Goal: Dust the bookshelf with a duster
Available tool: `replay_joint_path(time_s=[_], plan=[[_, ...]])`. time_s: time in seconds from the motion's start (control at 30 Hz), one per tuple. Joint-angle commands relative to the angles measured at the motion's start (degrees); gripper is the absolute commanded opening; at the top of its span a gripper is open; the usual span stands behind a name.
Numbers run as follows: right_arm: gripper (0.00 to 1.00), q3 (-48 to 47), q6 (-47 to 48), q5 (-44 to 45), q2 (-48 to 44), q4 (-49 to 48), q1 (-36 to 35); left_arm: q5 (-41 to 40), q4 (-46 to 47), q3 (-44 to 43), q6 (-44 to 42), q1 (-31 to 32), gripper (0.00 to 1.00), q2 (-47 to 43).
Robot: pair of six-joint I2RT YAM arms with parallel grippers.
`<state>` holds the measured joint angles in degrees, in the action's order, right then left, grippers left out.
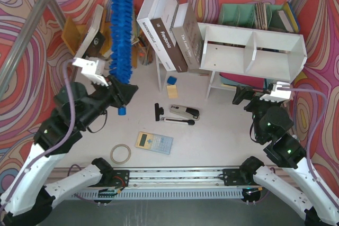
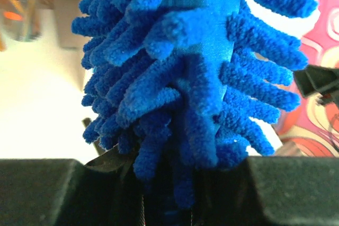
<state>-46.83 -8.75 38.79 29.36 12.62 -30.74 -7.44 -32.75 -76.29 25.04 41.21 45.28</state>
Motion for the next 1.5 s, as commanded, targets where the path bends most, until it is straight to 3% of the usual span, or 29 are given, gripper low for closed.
replay_joint_path(time_s=[0.0, 0.17, 0.4, 0.7, 1.1, 1.47], plan=[[0.99, -0.06, 1.55, 2.51, -0.05, -1.97, -0.02, 9.84, 9.79, 0.31, 2.56, 3.46, 0.0, 1.66], [0.99, -0.11, 1.5, 2.74, 0.94, -1.87, -0.02, 1.11, 11.07, -1.53, -2.74, 17.73, 0.0, 5.2], [0.99, -0.08, 0.45, 4.39, 0.4, -1.19, -0.02, -5.42, 15.42, -1.08, -2.43, 28.04, 0.0, 12.89], [0.99, 0.76, 0.21, 8.63, -3.46, -2.12, -0.03, -9.09, 15.52, 1.64, 4.3, 31.34, 0.0, 23.91], [0.99, 0.94, -0.29, 8.19, -2.39, -2.22, -0.02, -16.89, 10.07, 8.71, 9.25, 35.7, 0.0, 29.57], [0.99, 1.1, -0.53, 8.06, -2.67, -2.06, 0.0, -12.15, 2.93, 8.24, 6.46, 35.63, 0.0, 35.76]])
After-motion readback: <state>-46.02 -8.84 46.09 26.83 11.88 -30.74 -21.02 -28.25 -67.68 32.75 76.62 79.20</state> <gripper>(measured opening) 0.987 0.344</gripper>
